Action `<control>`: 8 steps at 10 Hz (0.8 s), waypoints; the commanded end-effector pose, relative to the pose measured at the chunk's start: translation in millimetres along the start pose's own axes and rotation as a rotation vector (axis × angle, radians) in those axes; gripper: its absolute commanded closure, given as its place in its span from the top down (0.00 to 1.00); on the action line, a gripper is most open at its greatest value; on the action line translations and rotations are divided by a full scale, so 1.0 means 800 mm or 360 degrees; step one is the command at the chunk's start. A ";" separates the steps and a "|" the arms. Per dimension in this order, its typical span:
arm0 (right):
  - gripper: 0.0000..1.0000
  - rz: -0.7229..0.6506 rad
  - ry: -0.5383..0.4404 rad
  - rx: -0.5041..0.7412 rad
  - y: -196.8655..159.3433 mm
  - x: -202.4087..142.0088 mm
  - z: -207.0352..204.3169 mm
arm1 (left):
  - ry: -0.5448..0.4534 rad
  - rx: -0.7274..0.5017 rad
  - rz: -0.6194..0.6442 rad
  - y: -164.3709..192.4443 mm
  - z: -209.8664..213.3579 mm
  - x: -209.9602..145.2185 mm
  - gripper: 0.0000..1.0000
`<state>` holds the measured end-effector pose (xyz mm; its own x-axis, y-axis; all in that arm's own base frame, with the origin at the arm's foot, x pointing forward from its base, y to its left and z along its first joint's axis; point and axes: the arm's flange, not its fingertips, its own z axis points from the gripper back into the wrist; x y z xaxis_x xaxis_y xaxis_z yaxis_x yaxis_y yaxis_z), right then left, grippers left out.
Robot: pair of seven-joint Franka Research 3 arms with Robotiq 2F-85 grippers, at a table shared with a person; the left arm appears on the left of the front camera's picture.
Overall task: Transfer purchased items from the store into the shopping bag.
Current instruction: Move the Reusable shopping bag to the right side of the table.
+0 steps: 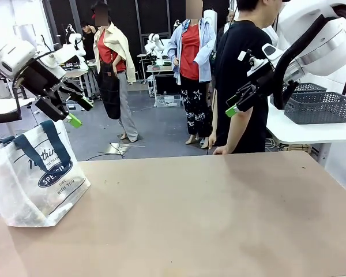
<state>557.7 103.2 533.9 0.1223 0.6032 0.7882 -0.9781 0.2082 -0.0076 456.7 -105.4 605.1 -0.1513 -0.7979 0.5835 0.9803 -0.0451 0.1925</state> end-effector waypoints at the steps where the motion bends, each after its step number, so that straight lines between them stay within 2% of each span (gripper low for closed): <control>1: 1.00 -0.0005 0.0001 0.0009 0.001 -0.002 -0.001 | -0.0033 0.0016 0.0006 -0.002 -0.001 -0.001 1.00; 8: 1.00 -0.0005 0.0001 0.0009 0.001 -0.002 -0.001 | -0.0033 0.0016 0.0006 -0.002 -0.001 -0.001 1.00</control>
<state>557.7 103.2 533.9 0.1223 0.6032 0.7882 -0.9781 0.2082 -0.0076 456.7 -105.6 605.2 -0.1499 -0.7965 0.5857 0.9804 -0.0432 0.1922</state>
